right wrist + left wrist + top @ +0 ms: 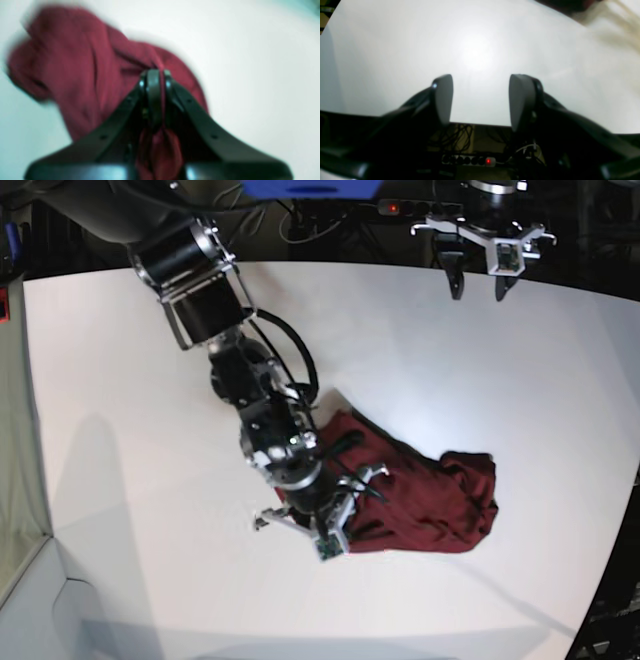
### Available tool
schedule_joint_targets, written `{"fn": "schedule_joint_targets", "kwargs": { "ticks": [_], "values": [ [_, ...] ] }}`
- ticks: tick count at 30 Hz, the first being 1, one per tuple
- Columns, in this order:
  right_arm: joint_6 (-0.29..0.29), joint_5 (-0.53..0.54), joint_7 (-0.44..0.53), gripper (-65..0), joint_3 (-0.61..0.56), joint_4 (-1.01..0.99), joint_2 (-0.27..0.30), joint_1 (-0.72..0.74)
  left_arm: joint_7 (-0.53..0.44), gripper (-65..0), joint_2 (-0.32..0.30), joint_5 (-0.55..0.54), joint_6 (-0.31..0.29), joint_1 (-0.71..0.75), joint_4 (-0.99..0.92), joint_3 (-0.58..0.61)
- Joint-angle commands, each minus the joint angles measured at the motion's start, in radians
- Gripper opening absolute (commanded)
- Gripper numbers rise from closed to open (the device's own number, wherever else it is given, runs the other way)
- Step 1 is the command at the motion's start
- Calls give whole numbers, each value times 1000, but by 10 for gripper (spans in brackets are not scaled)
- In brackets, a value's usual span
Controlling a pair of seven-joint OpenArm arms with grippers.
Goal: Layout the t-shirt on the table in an organized manner, then fold the t-shirt properly
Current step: 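Reach the right gripper down and grasp the red t-shirt bundle, then lift the red t-shirt high with the right gripper to shake it out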
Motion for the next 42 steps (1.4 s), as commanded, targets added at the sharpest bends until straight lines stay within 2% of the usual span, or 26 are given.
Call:
{"fn": "schedule_joint_targets", "kwargs": {
  "ticks": [1, 4, 8, 13, 16, 22, 32, 42],
  "values": [
    [1, -1, 33, -650, 11, 76, -11, 34, -26, -307, -2, 1, 6, 12, 27, -1],
    [-1, -3, 33, -650, 65, 205, -18, 34, -26, -307, -2, 1, 6, 5, 47, -1],
    [-1, -3, 25, -650, 154, 372, -57, 69, -26, -304, -3, 2, 6, -6, 64, -3],
    [-1, 3, -73, -650, 229, 519, -76, 181, -26, -303, -11, 2, 4, -8, 64, -1],
    [-1, 3, -91, -650, 235, 524, -76, 279, -26, -303, -35, 2, 4, -9, 64, -1],
    [-1, 2, -91, -650, 235, 495, -76, 436, -26, -303, -37, 4, 3, -31, 64, -3],
    [-1, 2, -130, -650, 232, 490, -76, 614, -25, -303, -37, 6, 1, -54, 64, -3],
    [-1, 2, -125, -650, 234, 374, -76, 796, -25, -303, -38, 6, 3, -103, 64, -10]
  ]
}}
